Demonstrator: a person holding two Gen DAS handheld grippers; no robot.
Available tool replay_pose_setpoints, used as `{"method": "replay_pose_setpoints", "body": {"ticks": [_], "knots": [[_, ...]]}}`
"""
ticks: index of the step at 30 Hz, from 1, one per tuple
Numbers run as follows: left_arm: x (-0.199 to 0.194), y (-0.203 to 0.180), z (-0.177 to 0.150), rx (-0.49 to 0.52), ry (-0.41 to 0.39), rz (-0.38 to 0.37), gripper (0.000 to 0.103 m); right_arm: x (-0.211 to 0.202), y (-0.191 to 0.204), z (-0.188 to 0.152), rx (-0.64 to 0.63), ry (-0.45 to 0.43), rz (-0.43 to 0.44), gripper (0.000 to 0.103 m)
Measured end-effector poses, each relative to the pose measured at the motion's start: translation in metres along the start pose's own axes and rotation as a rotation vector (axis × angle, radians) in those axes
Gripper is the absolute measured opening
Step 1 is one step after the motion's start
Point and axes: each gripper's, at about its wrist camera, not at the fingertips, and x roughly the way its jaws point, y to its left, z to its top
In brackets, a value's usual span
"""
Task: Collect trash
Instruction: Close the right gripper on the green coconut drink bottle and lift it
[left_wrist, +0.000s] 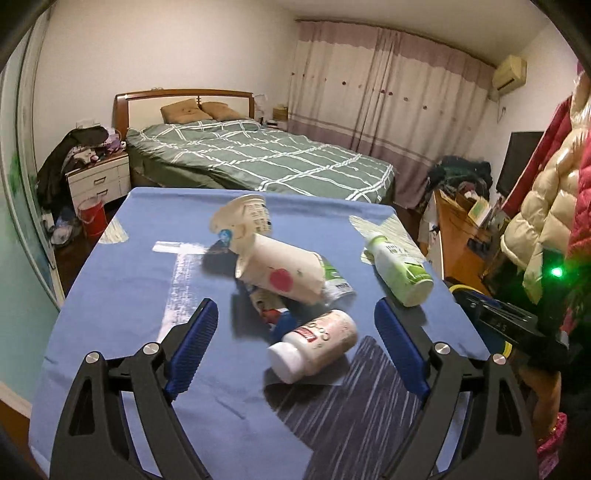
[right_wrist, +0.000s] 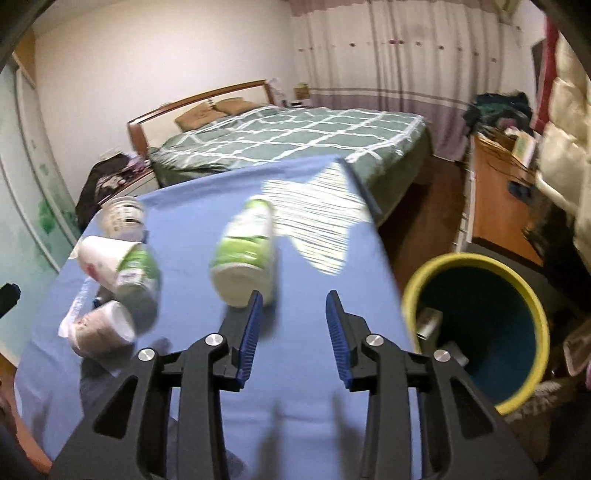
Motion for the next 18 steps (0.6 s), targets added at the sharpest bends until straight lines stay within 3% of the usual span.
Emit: {"method": "replay_pose_setpoints", "body": {"ticks": [6,18], "knots": [[0.000,0.012,-0.003,-0.004,-0.008,-0.009,0.086,0.032,0.039,0.015,-0.038,0.062,0.013,0.053],[0.007,0.023,-0.007,-0.045,0.006,-0.015,0.087,0.086,0.054,0.018,-0.056,0.148,-0.064,0.056]]}}
